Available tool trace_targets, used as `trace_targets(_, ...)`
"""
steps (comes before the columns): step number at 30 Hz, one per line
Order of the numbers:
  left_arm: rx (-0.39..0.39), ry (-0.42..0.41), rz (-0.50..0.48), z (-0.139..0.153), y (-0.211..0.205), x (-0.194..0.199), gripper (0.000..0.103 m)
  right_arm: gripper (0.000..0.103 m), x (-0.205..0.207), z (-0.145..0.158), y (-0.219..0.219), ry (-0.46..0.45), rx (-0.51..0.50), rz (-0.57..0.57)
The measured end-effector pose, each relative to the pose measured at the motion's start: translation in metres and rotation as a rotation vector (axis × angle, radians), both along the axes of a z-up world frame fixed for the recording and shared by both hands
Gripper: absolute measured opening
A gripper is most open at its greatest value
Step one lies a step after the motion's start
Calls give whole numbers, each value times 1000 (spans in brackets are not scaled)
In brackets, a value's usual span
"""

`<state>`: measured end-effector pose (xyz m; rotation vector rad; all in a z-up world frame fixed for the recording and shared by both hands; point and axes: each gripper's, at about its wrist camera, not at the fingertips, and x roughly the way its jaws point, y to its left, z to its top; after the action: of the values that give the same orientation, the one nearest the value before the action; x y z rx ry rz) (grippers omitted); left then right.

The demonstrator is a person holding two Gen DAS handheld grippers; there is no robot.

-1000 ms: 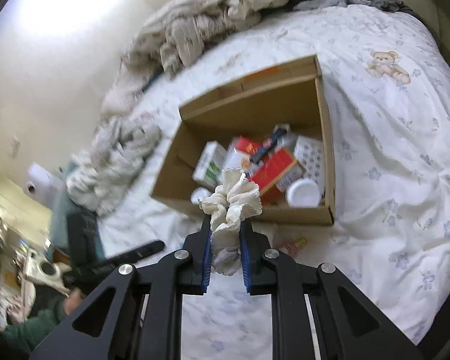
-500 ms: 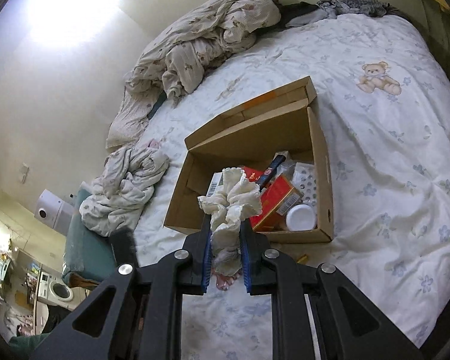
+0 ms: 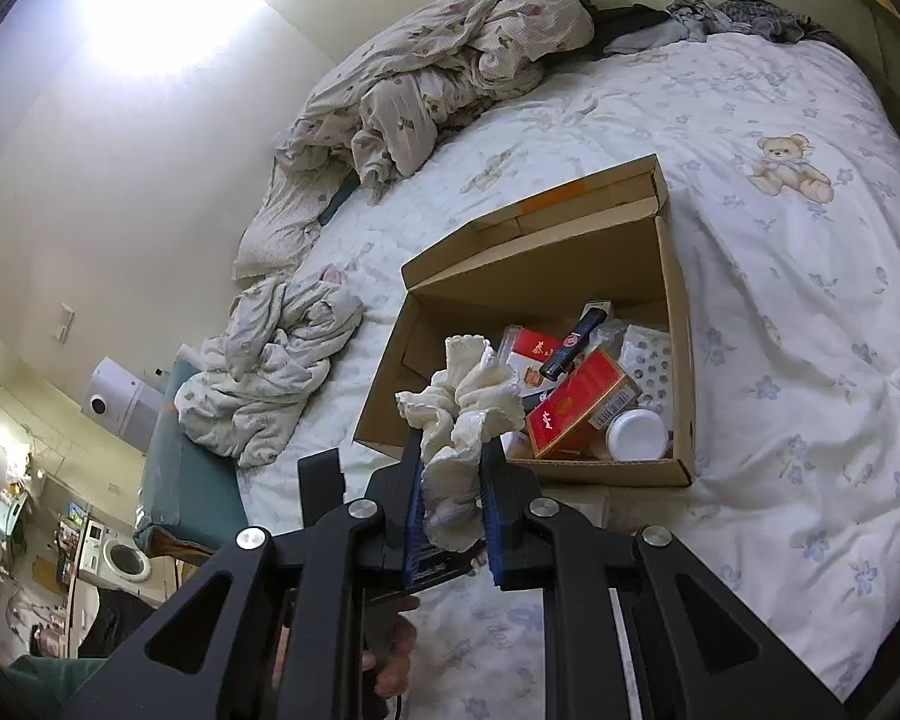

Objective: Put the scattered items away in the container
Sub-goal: 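Carry the scrunchie toward the box with the right while the left grasps the white spray bottle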

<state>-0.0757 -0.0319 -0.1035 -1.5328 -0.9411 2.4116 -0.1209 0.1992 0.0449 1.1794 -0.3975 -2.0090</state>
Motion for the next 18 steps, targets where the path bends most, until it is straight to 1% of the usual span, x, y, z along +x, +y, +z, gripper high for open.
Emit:
trace_targets(2,-35,15,-6,0,6,-2,80,18,-1,-2,1,-5,1,-3)
trace_targets(3,-20,18,3,-1,6,-3,80,18,-1,-3,1,-6,3,-4)
trace_targets(6,55,24,60,-6,2,-7,80,18,-2,-5,0,-10,11,-5)
trace_targets(8,69,11,103,-11,-1,-8,80,18,-3,-6,0,-12,16,-7)
trace_targets(12,28,-7,134,-15,3,-12,79,18,-4,-9,0,-16,27,-9)
trace_targets(13,27,-9,134,-15,5,-13,75,18,-4,-10,0,-18,29,-9)
trace_targets(14,36,-6,138,-16,7,-11,63,18,-5,-11,0,-19,32,-10)
trace_targets(16,75,11,153,-16,7,-5,51,18,-5,-12,-1,-21,37,-11)
trace_targets(17,110,25,155,-16,5,0,46,18,-6,-13,-1,-22,40,-12)
trace_targets(18,127,35,150,-14,4,4,45,18,-6,-14,-1,-23,42,-12)
